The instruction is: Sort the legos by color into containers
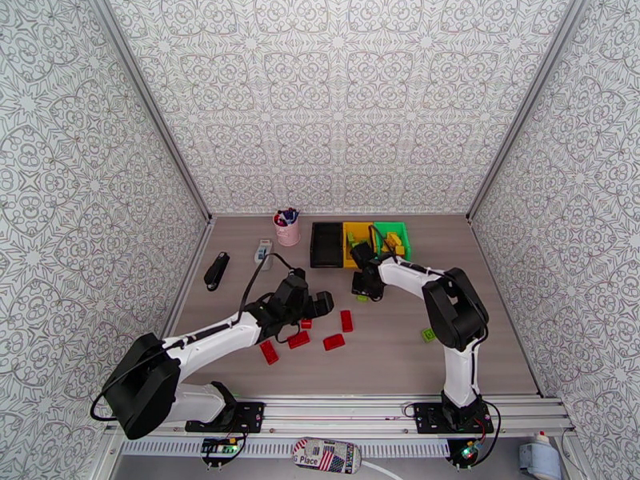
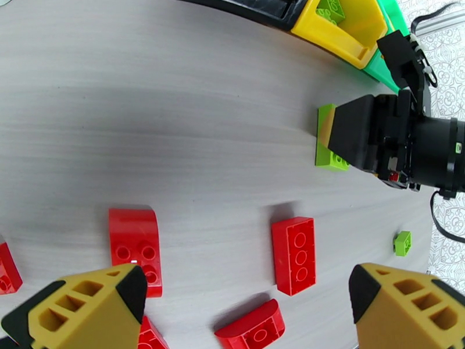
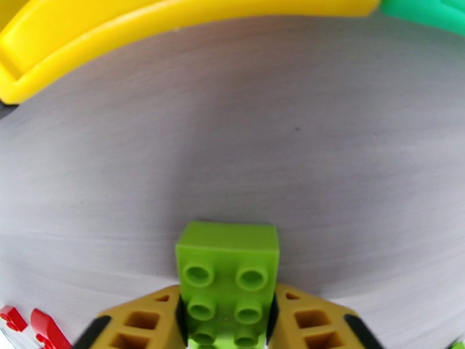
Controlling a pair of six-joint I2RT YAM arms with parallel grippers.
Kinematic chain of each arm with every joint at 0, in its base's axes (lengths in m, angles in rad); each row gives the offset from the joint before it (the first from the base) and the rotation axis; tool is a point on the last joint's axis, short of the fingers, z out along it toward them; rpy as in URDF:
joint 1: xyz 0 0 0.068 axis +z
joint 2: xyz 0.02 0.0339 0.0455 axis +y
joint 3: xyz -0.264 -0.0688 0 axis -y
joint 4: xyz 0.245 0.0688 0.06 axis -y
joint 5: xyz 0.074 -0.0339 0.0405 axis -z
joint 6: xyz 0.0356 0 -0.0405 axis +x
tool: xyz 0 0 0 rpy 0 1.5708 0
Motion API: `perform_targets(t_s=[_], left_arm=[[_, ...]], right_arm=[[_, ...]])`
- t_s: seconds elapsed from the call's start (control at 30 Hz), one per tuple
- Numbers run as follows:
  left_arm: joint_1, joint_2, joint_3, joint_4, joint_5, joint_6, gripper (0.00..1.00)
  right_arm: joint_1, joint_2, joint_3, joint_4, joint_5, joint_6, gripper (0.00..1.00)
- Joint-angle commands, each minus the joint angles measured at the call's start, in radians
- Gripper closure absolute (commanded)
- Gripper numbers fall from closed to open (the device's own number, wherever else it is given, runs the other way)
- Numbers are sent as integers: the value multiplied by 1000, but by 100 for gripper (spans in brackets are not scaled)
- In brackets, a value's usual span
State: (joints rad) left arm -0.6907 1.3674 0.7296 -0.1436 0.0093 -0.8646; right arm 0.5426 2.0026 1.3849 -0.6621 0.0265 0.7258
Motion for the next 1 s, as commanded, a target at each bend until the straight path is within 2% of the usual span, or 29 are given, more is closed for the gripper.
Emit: perform_targets(t_s=[0.0,0.17,0.37,0.63,0.7,0.83,0.97], left_arm=[[15,40,37,24,41,5,2],[20,147,150,33,93,41,2],[60,296,315,95,216,45,2],[144,373,478,152,328,8,2],[152,380,500,149,339,8,2],[151,376,499,151,347,6,2],[139,338,436,171,336,4,2]], right_arm=[[6,-32,-5,-2,7,7,73],[-10,-83,2,20,-48,9,76],[-69,-117,60,37,-129,12,77],[-163,-8,331,-50,-167,-23,76],[-178,44,428,-86,-167,-26,72],[-204,149,613,-159,-187,-27,52],[-209,178,703,-196,-195,-30,39]])
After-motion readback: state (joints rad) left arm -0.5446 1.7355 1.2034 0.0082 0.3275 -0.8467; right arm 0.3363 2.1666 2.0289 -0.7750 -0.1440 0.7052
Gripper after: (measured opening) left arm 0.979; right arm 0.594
